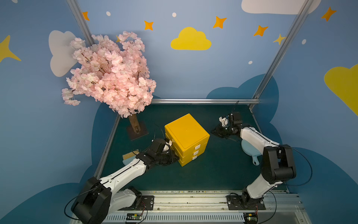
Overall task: Take the seed bags out of the drawer
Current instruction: Adjust the storage box at the center of the board.
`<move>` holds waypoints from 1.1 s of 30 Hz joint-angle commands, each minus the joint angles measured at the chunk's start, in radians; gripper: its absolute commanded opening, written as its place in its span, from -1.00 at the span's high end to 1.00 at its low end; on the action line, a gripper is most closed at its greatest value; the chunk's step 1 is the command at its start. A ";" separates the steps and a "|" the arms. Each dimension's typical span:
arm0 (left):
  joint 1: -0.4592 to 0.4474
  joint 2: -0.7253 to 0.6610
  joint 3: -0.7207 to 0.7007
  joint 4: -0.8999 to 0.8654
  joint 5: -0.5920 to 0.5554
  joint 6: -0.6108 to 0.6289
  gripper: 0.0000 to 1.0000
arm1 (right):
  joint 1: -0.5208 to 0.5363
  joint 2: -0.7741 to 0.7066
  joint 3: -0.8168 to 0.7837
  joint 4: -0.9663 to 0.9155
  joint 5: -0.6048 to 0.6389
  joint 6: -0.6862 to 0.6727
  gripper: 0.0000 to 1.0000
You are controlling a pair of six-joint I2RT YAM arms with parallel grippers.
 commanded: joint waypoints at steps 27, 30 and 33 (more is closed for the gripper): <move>0.249 -0.293 0.185 -0.396 -0.199 0.219 0.94 | 0.158 -0.408 -0.382 0.054 -0.018 0.115 1.00; 0.304 -0.168 0.213 -0.289 -0.174 0.238 0.94 | 0.159 -0.384 -0.377 0.073 -0.016 0.119 1.00; 0.341 -0.050 0.252 -0.210 -0.155 0.238 0.95 | 0.159 -0.352 -0.359 0.084 -0.018 0.118 1.00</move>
